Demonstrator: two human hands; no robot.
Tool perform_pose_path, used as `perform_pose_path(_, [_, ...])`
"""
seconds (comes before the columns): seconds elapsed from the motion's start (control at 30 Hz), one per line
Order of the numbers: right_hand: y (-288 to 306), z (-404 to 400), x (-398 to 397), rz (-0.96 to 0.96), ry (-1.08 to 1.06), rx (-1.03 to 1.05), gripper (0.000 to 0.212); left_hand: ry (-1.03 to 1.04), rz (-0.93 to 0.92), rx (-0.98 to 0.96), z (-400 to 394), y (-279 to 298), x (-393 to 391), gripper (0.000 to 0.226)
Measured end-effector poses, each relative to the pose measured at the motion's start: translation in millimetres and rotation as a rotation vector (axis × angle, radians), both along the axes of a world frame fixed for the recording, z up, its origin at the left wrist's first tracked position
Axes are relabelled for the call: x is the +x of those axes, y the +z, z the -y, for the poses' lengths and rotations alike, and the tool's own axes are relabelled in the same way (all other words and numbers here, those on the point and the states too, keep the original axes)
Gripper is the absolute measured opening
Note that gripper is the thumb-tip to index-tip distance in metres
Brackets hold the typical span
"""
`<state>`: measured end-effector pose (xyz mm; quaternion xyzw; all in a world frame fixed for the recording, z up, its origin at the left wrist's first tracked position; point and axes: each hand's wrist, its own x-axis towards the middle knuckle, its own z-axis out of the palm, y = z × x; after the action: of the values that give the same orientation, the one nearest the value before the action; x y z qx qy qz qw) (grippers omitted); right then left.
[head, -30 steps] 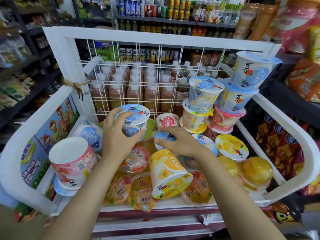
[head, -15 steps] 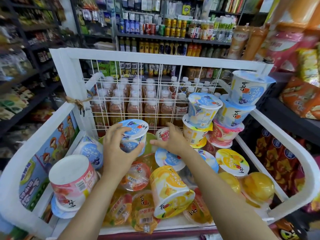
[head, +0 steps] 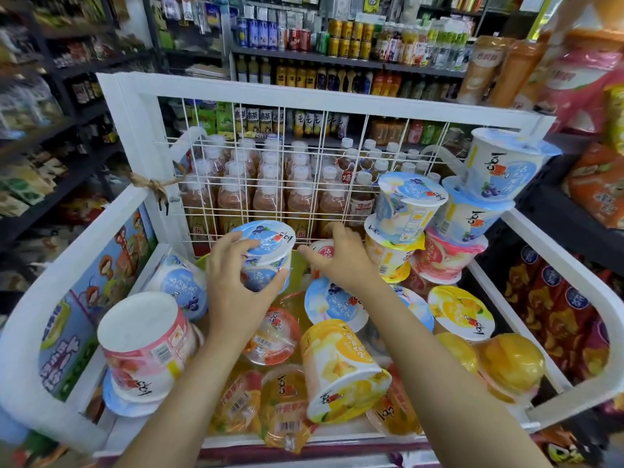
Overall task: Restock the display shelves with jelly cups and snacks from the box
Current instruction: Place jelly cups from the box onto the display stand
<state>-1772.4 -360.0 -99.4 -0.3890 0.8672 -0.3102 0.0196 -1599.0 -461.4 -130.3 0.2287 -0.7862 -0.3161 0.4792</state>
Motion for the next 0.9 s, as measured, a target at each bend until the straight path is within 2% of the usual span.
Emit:
perform_pose_path(0.13, [-2.5, -4.9, 7.1, -0.083, -0.020, -0.114, 0.049, 0.018, -0.030, 0.008, -0.7, -4.0, -2.2, 0.057])
perform_pose_path(0.23, [-4.3, -6.7, 13.3, -0.156, -0.030, -0.114, 0.043, 0.035, -0.048, 0.004, -0.9, -6.4, -2.7, 0.056])
perform_pose_path(0.33, [-4.2, -6.9, 14.3, -0.184, -0.022, -0.029, 0.051, 0.040, -0.042, -0.005, -1.8, -6.8, -3.0, 0.056])
perform_pose_path(0.47, [0.8, -4.5, 9.8, -0.187, 0.010, 0.108, 0.075, 0.031, -0.030, -0.026, -1.5, -8.0, -4.1, 0.057])
perform_pose_path(0.57, [0.2, -5.7, 10.5, -0.202, 0.007, 0.121, 0.084, 0.033, -0.029, -0.025, -1.7, -7.6, -4.0, 0.057])
perform_pose_path(0.7, [-3.7, -10.4, 15.5, -0.224, 0.020, 0.017, 0.081, 0.023, -0.028, -0.052, -1.4, -7.5, -4.4, 0.056])
perform_pose_path(0.83, [-12.3, -13.3, 25.0, -0.283, 0.074, -0.077, 0.068, 0.022, -0.024, -0.059, -1.8, -6.3, -4.9, 0.056])
perform_pose_path(0.9, [-11.8, -16.1, 24.6, -0.229, 0.080, -0.112, 0.066, 0.023, -0.019, -0.063, -2.7, -6.2, -4.7, 0.055])
